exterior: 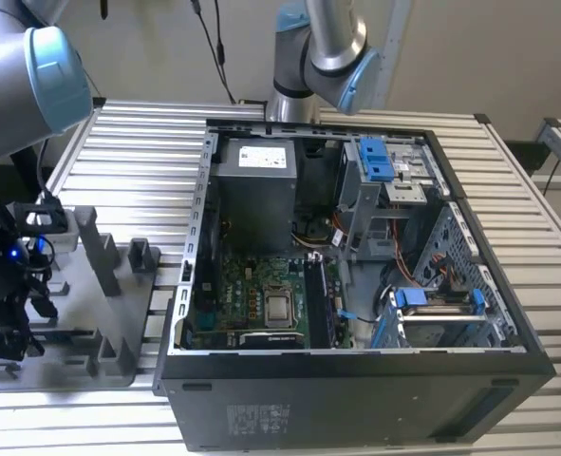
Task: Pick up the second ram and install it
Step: 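Pick up the second ram and move it above second insertion slot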
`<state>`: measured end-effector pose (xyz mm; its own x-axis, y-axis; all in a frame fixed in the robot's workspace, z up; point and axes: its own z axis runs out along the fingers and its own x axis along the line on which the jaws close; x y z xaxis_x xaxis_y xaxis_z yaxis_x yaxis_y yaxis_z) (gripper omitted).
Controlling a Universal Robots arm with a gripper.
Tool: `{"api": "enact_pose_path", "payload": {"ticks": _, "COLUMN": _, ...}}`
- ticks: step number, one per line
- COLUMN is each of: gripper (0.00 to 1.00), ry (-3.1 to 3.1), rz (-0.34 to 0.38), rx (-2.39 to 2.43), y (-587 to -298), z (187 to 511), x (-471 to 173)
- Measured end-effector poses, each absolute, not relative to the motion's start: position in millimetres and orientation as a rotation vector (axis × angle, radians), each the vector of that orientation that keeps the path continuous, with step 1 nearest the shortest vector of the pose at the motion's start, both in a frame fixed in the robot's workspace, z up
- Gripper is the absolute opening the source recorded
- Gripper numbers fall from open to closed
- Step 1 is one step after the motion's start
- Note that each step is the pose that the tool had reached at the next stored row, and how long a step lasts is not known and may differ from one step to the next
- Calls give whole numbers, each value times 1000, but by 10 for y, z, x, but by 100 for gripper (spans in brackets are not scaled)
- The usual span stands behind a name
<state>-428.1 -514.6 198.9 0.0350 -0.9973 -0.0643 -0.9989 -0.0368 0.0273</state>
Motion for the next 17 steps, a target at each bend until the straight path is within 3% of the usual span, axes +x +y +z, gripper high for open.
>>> {"api": "enact_pose_path", "payload": {"ticks": 5, "gripper": 54, "ry": 2162, "rz": 102, "rx": -2242, "y": -5146, "z": 1988, "x": -4282}}
{"api": "enact_pose_path", "payload": {"ticks": 8, "gripper": 45, "ry": 2162, "rz": 102, "rx": -2242, "y": -5146, "z": 1988, "x": -4283}}
{"api": "enact_pose_path", "payload": {"ticks": 12, "gripper": 27, "ry": 2162, "rz": 102, "rx": -2242, "y": -5146, "z": 1988, "x": -4284}}
{"api": "enact_pose_path", "payload": {"ticks": 16, "gripper": 25, "ry": 2162, "rz": 102, "rx": -2242, "y": -5146, "z": 1988, "x": -4285}}
{"api": "enact_pose_path", "payload": {"ticks": 17, "gripper": 17, "ry": 2162, "rz": 102, "rx": -2242, "y": -5146, "z": 1988, "x": -4285}}
